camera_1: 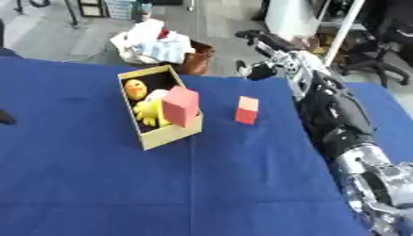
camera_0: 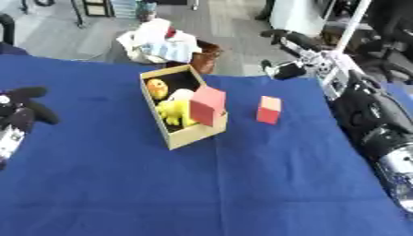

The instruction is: Pick up objects on the table and place them in the box.

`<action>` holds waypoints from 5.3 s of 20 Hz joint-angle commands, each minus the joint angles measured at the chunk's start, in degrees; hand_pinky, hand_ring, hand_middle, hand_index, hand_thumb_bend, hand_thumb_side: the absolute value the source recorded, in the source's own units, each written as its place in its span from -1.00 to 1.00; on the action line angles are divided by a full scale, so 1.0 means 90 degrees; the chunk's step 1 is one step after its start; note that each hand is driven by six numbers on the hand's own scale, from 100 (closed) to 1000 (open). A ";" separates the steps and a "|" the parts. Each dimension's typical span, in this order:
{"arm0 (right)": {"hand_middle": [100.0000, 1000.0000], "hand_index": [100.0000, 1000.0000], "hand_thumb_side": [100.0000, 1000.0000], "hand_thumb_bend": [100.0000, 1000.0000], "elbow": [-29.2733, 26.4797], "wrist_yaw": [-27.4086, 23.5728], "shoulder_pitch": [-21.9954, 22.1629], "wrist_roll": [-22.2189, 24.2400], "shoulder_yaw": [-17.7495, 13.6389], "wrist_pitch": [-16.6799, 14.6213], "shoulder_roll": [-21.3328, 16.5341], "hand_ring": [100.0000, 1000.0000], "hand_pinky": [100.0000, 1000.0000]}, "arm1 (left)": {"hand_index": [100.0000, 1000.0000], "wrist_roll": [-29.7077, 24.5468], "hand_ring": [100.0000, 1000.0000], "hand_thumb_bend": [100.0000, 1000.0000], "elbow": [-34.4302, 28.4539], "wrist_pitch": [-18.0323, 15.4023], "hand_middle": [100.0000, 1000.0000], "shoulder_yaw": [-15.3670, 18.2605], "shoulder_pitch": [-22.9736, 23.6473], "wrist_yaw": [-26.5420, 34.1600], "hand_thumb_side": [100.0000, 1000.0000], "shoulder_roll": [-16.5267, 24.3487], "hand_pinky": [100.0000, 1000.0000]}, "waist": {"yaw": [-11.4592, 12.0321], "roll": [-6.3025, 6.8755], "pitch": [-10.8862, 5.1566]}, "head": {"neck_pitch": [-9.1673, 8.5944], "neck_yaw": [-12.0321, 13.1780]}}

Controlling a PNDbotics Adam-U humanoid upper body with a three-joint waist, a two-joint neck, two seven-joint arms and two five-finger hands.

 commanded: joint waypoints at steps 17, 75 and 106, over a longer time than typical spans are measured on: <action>0.88 1.00 -0.14 -1.00 0.0136 0.0902 0.0158 0.0701 0.0142 -0.0218 -0.0087 0.82 0.67 | 0.74 -0.0070 0.28 -1.00 -0.0012 -0.0013 0.08 0.0090 0.0008 -0.0065 0.37 0.0130 0.65 | -0.0099 0.0043 -0.0044 | -0.0039 0.0097; 0.79 1.00 -0.59 -1.00 0.0551 0.1545 0.0432 -0.0952 0.0094 0.0142 0.0392 0.74 0.59 | 0.73 -0.0155 0.38 -1.00 0.0000 -0.0024 0.13 0.0019 -0.0011 -0.0091 0.41 0.0040 0.65 | -0.0069 0.0223 0.0111 | 0.0121 -0.0017; -0.26 0.81 -0.78 -1.00 -0.0847 0.0584 -0.0230 -0.1635 0.0254 -0.1098 0.0790 0.24 0.32 | 0.73 -0.0162 0.39 -1.00 -0.0004 -0.0015 0.13 0.0015 0.0033 -0.0034 0.40 0.0055 0.65 | -0.0074 0.0187 0.0013 | 0.0184 -0.0066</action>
